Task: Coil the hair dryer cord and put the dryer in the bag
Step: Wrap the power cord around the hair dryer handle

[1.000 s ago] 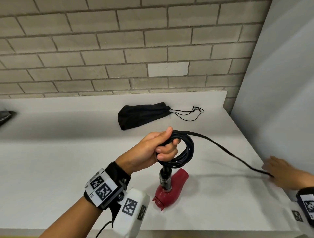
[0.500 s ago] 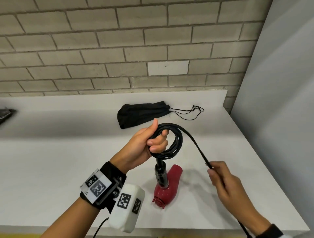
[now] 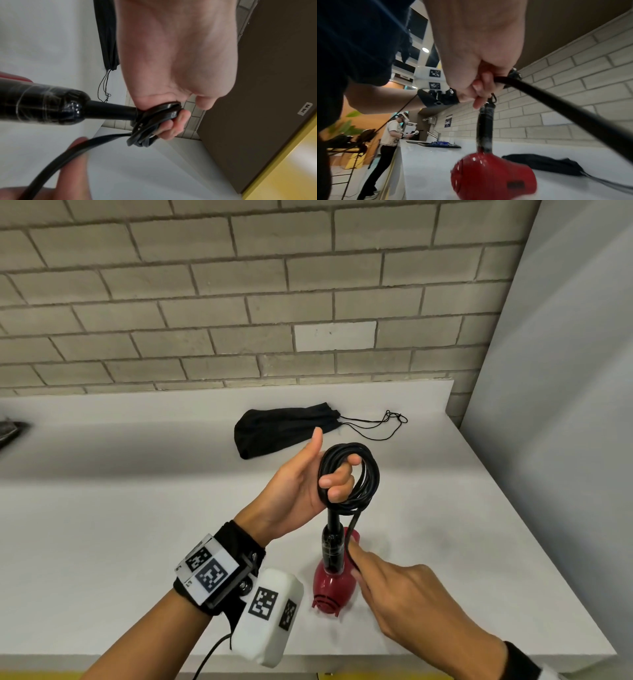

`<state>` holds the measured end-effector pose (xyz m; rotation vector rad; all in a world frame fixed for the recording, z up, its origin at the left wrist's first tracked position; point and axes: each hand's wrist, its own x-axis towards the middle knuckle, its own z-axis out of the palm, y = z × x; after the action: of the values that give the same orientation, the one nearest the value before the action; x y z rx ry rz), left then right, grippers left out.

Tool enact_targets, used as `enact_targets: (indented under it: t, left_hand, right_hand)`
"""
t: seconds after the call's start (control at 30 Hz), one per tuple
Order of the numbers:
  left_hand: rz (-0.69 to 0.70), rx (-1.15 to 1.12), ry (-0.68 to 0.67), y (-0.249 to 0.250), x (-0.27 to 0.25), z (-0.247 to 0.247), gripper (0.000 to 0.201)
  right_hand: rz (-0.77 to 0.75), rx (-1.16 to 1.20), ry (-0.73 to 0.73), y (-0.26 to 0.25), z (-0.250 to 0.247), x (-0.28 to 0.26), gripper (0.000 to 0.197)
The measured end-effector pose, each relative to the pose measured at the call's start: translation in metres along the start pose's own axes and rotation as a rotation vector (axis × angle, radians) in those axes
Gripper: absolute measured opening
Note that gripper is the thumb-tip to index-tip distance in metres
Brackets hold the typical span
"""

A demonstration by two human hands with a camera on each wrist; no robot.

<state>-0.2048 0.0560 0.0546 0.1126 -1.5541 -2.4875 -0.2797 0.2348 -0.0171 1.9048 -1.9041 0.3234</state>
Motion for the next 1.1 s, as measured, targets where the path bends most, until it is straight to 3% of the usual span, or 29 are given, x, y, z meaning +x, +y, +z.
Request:
enact_targets:
  t: [0.2,0.33,0.53,0.6,0.7,0.8,0.93,1.1]
  left_hand:
    - [0.001,-0.01,-0.009,0.001,0.0,0.002,0.094]
    - [-0.028,0.092,-0.002,0.002,0.002,0.01,0.097]
    - [-0.056,0.289,-0.115,-0.002,0.0,0.017,0.1]
    - [-0.01,0.382,-0.175,-0.003,-0.002,0.019,0.085]
    - [-0.034,0.397,-0.2,-0.001,-0.005,0.018,0.067]
    - [-0.019,0.379,-0.28,-0.003,-0.009,0.011,0.065]
    - [-0.01,0.366,-0.241,0.0,-0.011,0.009,0.04]
    - [0.03,0.295,-0.172,0.003,-0.015,-0.002,0.036]
  right_hand:
    - [-0.145,-0.146,0.017,-0.004,-0.024,0.027,0.049]
    - [-0.275,-0.208,0.011,0.009,-0.05,0.049,0.022]
    - [-0.377,-0.19,0.206,0.033,-0.087,0.083,0.015]
    - [-0.391,-0.109,0.214,0.041,-0.092,0.093,0.01]
    - [-0.399,0.015,0.113,0.054,-0.097,0.102,0.019]
    - [-0.266,0.13,0.037,0.072,-0.099,0.108,0.026]
    - [-0.252,0.183,0.003,0.1,-0.076,0.099,0.032]
    - [-0.101,0.155,-0.013,0.134,-0.053,0.065,0.044]
